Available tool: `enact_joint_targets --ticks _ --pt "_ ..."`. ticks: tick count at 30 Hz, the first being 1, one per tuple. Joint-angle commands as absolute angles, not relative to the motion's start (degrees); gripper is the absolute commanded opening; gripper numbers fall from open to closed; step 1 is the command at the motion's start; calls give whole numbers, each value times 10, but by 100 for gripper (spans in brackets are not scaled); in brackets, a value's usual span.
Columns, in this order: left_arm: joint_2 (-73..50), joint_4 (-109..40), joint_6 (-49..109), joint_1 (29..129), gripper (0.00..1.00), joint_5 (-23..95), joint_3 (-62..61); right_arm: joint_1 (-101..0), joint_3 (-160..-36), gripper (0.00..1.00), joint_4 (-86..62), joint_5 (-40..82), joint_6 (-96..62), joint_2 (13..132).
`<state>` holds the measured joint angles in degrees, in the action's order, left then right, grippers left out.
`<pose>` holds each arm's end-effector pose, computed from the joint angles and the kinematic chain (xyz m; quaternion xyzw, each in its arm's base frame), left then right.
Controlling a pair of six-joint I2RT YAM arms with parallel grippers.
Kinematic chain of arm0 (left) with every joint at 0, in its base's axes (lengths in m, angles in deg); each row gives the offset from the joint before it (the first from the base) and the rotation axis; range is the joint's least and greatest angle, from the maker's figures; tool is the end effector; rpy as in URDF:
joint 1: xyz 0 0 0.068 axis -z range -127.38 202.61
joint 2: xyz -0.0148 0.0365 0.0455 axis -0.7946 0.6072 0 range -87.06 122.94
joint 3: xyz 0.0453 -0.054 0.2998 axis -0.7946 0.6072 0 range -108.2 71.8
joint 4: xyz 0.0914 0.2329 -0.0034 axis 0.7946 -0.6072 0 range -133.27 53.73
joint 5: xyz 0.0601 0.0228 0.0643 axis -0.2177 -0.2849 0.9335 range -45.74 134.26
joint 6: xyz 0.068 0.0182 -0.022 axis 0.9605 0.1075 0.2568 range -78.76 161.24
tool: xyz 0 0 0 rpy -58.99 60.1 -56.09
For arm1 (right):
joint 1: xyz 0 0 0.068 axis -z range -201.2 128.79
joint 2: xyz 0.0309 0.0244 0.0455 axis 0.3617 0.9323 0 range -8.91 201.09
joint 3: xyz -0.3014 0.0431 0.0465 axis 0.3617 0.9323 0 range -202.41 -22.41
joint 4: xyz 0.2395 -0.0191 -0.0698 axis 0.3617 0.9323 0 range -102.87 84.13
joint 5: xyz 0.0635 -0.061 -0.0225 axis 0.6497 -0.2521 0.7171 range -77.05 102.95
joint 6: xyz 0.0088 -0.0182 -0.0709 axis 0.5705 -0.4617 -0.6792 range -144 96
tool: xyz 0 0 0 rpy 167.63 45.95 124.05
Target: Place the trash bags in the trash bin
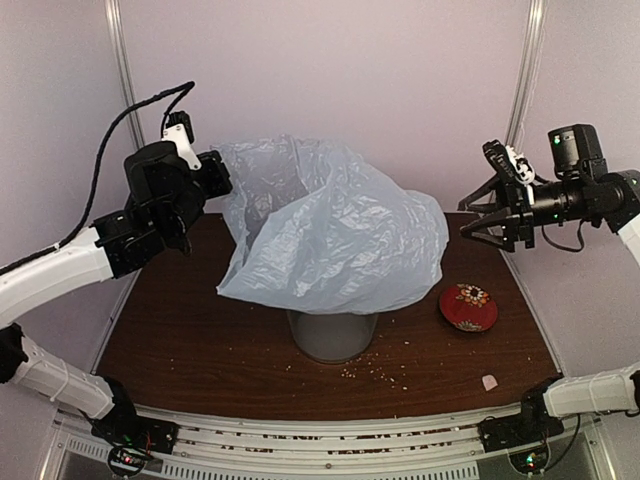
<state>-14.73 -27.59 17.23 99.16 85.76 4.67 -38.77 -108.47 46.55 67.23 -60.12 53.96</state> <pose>0.2266 -0.1797 0.4454 -0.1278 0.6789 -0.1951 0.6962 0.1395 0.0966 0.4626 -0.5425 0.6149 0.3367 0.4628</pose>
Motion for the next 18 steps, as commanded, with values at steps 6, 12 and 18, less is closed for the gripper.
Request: enact_joint_targets --ticks 6,12,18 --pt "-186 -282 161 989 0 856 60 -541 -1120 52 446 619 -574 606" --pt "-214 -281 150 989 0 832 90 -604 -1186 50 352 534 -459 698" --pt "-225 -276 153 989 0 791 100 -604 -1250 49 315 419 -394 809"
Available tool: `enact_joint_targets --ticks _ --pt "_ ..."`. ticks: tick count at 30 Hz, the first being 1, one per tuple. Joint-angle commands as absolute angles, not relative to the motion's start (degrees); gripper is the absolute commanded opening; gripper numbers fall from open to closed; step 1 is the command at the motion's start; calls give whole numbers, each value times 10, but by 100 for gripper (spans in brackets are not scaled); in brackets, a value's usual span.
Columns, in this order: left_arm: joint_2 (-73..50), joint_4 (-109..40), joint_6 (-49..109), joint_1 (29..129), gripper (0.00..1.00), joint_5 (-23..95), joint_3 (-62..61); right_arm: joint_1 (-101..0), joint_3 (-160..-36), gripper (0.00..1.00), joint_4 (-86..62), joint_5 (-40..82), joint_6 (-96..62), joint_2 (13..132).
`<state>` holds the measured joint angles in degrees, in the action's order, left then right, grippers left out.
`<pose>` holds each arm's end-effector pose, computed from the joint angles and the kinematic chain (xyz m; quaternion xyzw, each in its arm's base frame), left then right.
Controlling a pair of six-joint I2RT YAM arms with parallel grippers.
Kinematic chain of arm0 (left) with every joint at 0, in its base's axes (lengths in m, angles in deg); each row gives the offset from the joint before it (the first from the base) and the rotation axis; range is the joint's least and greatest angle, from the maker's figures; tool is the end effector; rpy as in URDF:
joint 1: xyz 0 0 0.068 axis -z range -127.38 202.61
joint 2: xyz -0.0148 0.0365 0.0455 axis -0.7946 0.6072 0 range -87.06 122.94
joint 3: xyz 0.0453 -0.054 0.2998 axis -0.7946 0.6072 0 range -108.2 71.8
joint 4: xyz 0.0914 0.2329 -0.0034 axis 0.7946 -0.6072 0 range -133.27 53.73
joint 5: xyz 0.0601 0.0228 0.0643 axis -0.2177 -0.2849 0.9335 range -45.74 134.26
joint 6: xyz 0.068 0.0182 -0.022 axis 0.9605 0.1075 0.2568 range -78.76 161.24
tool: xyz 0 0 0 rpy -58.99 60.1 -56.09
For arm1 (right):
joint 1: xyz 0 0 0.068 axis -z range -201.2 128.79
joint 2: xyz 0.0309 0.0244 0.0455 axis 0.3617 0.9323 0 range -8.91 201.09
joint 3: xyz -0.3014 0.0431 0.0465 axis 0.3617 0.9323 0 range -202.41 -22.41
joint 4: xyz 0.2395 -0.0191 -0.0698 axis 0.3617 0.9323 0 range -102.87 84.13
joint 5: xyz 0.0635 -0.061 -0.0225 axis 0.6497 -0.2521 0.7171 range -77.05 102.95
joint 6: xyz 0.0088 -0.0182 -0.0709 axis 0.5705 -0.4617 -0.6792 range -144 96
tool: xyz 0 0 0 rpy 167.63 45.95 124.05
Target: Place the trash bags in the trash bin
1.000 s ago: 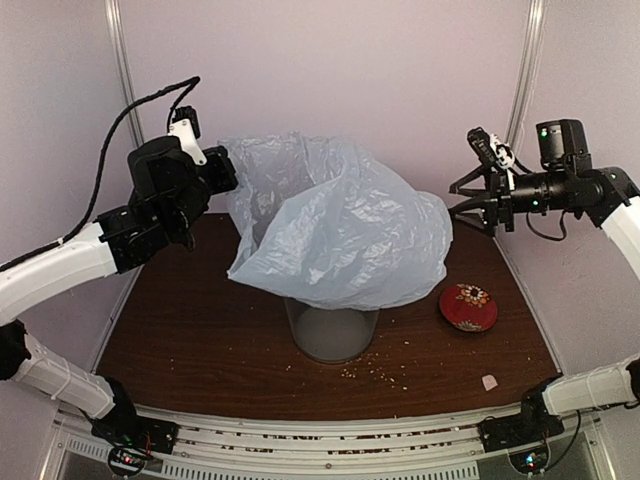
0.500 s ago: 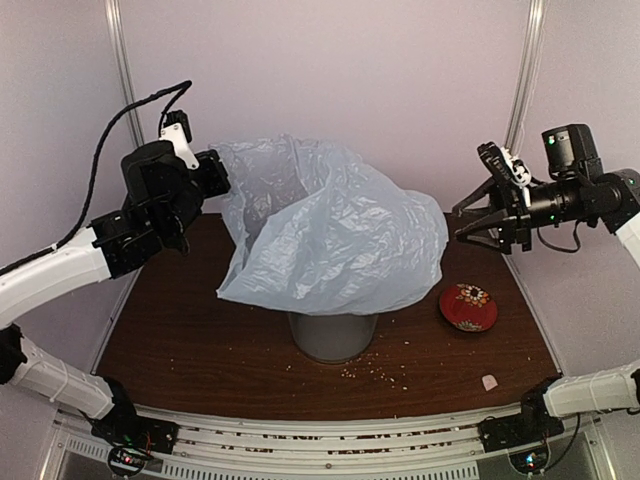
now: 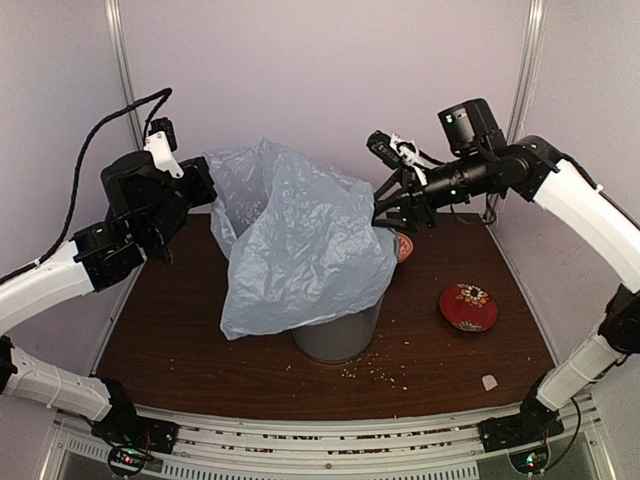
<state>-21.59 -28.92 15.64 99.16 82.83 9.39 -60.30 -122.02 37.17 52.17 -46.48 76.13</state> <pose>0.2020 -0.1573 0.4432 -0.1214 0.6753 -0.2259 0.6916 0.2109 0.2216 0.4587 -0.5607 0.6405 0.3576 0.3840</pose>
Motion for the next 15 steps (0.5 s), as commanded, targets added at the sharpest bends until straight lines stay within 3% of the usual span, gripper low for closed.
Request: enact_joint_targets --ticks 1,15 --pt "-224 -276 154 989 0 784 100 -604 -1254 49 307 403 -386 822" --pt "-233 -250 155 989 0 707 121 -604 -1355 49 398 334 -378 1003"
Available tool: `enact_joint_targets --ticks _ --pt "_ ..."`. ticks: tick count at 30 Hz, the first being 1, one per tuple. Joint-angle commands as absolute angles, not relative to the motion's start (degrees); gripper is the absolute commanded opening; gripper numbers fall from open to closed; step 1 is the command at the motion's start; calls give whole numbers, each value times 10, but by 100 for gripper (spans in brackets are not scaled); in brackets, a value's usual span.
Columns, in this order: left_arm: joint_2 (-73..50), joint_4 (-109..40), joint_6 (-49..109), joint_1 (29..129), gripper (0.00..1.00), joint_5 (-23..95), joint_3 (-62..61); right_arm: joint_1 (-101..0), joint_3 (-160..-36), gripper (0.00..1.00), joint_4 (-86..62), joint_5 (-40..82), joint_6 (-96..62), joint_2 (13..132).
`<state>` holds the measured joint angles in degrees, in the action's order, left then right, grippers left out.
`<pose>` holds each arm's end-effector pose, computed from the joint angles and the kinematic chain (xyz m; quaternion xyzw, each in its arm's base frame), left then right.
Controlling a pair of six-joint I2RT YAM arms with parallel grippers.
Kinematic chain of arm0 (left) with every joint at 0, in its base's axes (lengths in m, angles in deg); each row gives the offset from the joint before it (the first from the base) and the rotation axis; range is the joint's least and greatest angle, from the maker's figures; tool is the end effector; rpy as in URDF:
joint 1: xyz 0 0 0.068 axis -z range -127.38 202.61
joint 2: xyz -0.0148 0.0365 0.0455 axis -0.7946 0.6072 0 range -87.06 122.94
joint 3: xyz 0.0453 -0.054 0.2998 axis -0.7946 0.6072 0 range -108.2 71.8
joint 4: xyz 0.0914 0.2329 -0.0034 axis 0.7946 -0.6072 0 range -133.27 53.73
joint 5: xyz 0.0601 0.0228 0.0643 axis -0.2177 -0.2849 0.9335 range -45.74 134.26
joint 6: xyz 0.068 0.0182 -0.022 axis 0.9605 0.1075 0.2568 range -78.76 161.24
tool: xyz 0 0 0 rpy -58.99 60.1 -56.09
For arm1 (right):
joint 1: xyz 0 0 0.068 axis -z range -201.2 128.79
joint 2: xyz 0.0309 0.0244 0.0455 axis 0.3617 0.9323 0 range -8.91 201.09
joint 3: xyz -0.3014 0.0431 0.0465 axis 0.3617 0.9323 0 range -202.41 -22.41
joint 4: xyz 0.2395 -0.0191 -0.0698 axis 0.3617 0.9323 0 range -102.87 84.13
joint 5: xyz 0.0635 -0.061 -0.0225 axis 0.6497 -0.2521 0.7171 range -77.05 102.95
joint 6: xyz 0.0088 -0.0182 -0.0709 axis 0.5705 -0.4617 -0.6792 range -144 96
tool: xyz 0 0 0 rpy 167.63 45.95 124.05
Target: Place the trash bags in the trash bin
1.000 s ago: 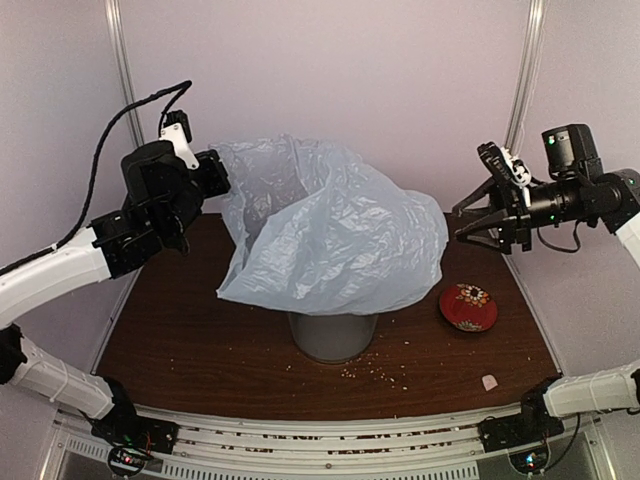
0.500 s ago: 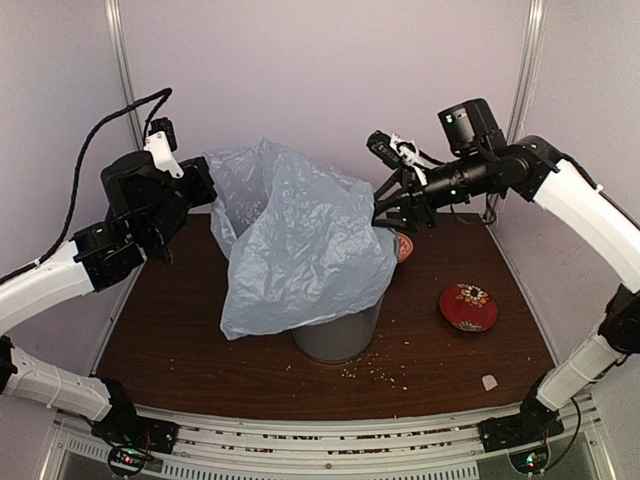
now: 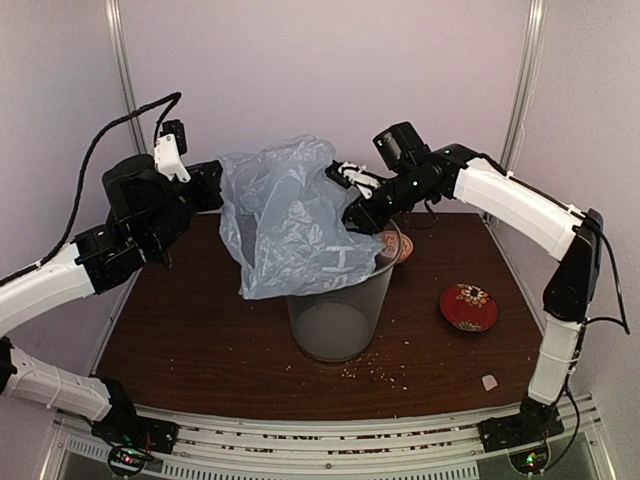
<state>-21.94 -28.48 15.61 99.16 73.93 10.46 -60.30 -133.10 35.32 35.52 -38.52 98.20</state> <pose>0.1992 -0.1658 0.4392 -0.0645 0.6822 -0.2754 0.6742 0.3189 0.2896 0.3830 -0.4755 0.7734 0.2570 0.3314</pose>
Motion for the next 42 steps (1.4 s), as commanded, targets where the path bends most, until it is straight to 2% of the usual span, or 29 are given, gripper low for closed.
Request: enact_joint_targets --ticks 1,6,14,18,22,35,42 --pt "-235 -248 154 989 0 705 123 -604 -1357 49 403 338 -380 1007" --pt "-247 -235 158 989 0 686 139 -609 -1340 51 409 346 -389 993" --pt "-270 -176 176 989 0 633 171 -652 -1279 62 454 366 -433 931" --pt "-270 -174 178 989 0 612 171 -684 -1261 60 526 391 -471 954" --pt "-273 -179 176 989 0 599 173 -690 -1246 59 502 370 -453 964" --pt "-281 -218 153 989 0 588 195 -690 -1338 57 532 339 -457 1108" --pt "-275 -219 135 989 0 575 208 -690 -1360 58 533 343 -453 1087"
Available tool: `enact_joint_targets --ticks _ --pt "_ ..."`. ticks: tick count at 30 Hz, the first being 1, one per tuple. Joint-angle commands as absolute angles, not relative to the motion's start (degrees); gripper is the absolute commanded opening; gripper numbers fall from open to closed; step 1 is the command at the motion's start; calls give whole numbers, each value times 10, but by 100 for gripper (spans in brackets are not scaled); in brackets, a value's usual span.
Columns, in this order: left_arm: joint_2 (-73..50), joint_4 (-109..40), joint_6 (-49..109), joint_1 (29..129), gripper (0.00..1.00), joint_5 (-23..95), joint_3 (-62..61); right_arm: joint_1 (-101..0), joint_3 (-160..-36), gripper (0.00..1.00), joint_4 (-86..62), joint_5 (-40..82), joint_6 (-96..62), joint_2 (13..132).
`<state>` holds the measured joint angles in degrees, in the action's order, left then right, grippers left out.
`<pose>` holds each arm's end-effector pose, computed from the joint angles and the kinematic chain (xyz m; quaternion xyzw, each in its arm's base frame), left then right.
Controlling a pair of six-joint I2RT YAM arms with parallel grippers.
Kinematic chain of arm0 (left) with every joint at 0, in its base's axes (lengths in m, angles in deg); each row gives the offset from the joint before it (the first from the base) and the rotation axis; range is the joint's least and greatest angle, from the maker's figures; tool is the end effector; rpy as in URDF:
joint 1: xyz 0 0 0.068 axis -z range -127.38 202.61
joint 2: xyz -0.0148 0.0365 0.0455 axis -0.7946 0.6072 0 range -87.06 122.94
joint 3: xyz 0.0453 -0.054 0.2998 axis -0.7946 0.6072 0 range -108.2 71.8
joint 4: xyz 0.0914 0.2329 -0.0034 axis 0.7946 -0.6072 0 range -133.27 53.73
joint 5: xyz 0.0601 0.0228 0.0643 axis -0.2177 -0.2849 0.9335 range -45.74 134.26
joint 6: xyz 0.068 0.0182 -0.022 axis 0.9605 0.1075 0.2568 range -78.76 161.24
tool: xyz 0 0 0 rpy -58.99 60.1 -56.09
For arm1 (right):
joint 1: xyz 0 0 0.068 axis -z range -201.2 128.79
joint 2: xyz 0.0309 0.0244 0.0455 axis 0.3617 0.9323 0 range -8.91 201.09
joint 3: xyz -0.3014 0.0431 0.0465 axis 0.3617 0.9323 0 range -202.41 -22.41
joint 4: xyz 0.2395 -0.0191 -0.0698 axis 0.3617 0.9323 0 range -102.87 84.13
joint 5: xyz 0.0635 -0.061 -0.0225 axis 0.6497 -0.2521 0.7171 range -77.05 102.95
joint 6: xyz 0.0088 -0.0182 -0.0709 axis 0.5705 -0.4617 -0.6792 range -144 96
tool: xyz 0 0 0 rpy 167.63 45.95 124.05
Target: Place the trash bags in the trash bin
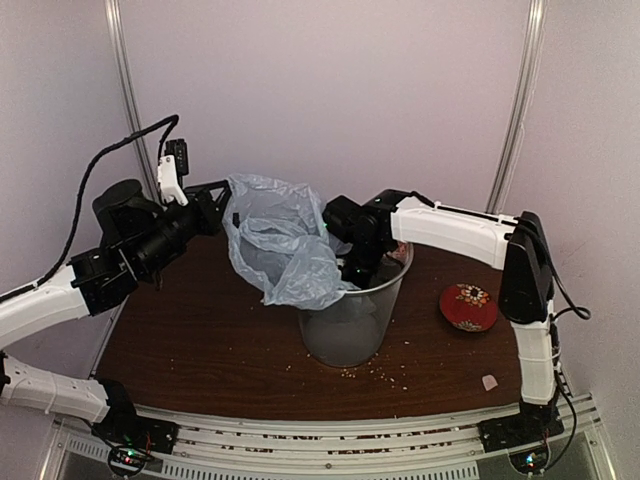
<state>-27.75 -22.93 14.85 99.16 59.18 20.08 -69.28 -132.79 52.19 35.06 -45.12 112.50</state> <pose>0.1756 -0.1622 0.4137 0.0215 0.6716 -0.3671 0.6432 0.2821 0.3488 0.2569 -0.5723 0.7887 0.2129 0.0713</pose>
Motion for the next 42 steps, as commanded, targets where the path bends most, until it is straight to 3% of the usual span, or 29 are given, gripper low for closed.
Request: enact_joint_targets --ticks 1,12,19,24,32,42 --pt "-275 -219 135 989 0 574 208 -691 -1359 59 533 348 -454 1075" --pt "-284 -215 146 989 0 617 210 -691 -1309 67 534 345 -477 950" --pt "-291 -215 152 989 0 660 212 -681 -1281 68 534 347 -495 924" --pt "-276 -249 157 989 0 694 181 -657 -1269 63 538 360 -510 903" --pt "-231 -303 150 989 0 774 131 -602 -1223 64 521 454 -557 827" --pt "-166 -299 151 988 0 718 73 -600 -1212 70 477 546 -560 753"
